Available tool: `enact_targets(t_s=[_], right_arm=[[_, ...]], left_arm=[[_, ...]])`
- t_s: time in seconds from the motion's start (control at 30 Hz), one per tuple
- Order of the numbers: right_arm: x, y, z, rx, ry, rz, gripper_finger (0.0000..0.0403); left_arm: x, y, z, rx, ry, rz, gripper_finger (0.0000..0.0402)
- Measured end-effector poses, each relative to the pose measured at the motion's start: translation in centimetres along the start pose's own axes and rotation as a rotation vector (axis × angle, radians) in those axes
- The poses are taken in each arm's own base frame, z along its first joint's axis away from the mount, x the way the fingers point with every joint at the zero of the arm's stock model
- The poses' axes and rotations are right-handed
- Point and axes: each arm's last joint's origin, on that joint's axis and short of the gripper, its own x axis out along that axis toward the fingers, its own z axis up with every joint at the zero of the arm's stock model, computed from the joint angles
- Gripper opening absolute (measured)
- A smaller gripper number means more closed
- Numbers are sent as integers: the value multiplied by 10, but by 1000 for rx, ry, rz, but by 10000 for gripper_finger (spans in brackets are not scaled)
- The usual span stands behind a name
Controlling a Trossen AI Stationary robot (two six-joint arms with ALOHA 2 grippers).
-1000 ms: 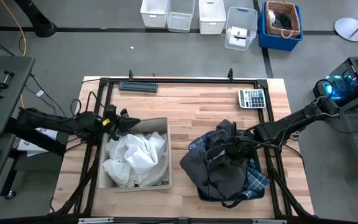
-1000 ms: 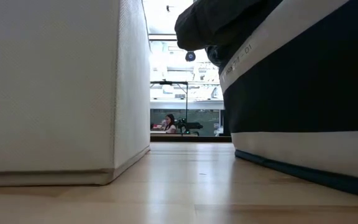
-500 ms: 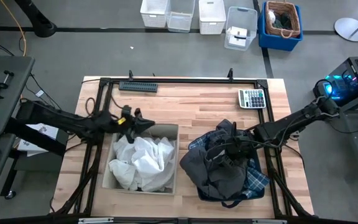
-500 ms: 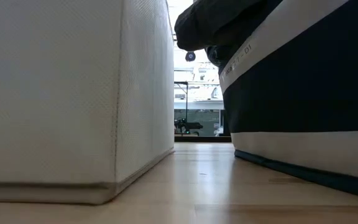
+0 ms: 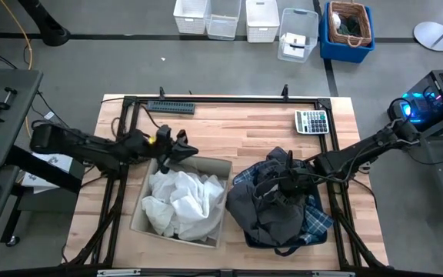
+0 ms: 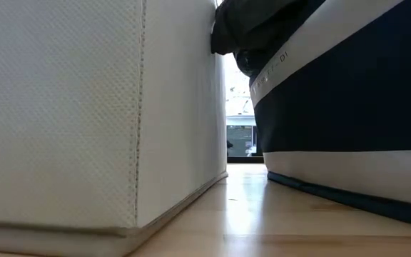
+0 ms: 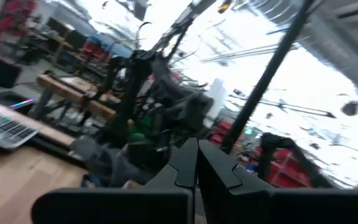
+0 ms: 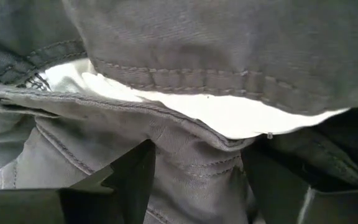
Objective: Sort clothes
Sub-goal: Put the black shorts into the blue laundry bin
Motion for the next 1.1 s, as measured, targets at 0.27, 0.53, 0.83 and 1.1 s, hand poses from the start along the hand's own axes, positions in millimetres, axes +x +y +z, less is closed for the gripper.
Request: enact_targets(t_s=[0.27,0.53,0.83,1.1], right_arm=[[0,0,0,15,-10,-4,236],[0,0,1,29,-30,-3,236],[0,0,1,36,-30,-2,236],[0,0,1,36,-29,-4,236]], left_arm=[[-33,-8,15,16,133,115,0],[-68,-23,25,103,144,303,0],[-94,-29,27,158,20,354,0],[-115,-22,12,107,-185,281,0]])
